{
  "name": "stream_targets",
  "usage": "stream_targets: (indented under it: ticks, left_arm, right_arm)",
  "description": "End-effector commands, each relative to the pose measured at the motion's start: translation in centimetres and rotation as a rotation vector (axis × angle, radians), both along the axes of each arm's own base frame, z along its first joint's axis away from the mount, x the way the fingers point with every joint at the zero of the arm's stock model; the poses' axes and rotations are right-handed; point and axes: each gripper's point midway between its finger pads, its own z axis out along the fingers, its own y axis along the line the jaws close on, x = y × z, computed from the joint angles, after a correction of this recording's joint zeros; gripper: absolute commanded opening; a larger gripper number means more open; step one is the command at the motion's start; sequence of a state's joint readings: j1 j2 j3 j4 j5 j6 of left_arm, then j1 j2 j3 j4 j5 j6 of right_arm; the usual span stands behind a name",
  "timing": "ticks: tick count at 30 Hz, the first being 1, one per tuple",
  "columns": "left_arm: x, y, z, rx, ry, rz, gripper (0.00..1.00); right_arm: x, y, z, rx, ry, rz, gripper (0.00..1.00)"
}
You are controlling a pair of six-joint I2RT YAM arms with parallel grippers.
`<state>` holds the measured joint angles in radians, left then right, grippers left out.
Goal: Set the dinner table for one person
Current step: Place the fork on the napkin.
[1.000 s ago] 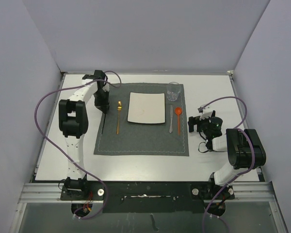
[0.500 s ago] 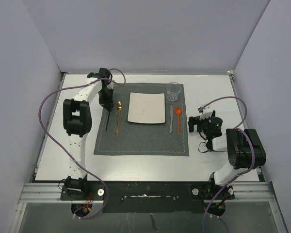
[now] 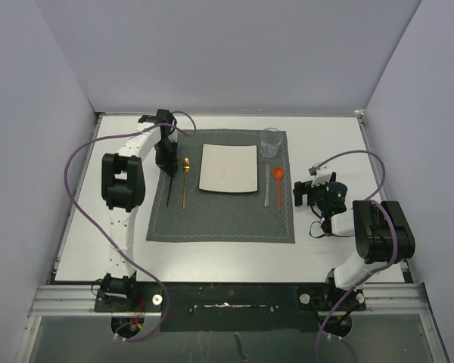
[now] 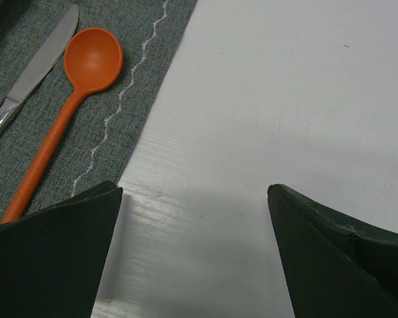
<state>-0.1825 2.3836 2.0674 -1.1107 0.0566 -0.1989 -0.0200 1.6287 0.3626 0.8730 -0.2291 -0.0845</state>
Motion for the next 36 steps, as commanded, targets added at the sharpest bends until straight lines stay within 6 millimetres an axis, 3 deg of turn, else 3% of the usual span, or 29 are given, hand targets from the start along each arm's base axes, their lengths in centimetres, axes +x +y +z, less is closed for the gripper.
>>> stream_targets:
  ticks: [1, 13, 26, 33, 36]
  left_arm:
    - [0.8, -0.3, -1.0, -0.005, 0.005, 0.017, 0.0]
    - [0.0, -0.1, -3.5, 0.015, 0.059, 0.029, 0.0]
    - [-0.2, 0.3, -3.3, 0.032, 0.061, 0.041, 0.0]
    - [0.1, 0.2, -2.4, 0.024, 0.04, 0.038, 0.21]
    - [0.1, 0.2, -2.4, 0.023, 0.04, 0.036, 0.25]
  right_arm:
    - [1.5, -0.1, 2.1, 0.003, -0.078, -0.001, 0.98]
    - [1.5, -0.1, 2.1, 0.003, -0.079, -0.001, 0.98]
    - [1.5, -0.1, 2.1, 0.004, -0.079, -0.001, 0.98]
    - [1.5, -0.1, 2.1, 0.004, -0.078, -0.001, 0.98]
    - [1.5, -0.1, 2.1, 0.003, -0.079, -0.001, 0.98]
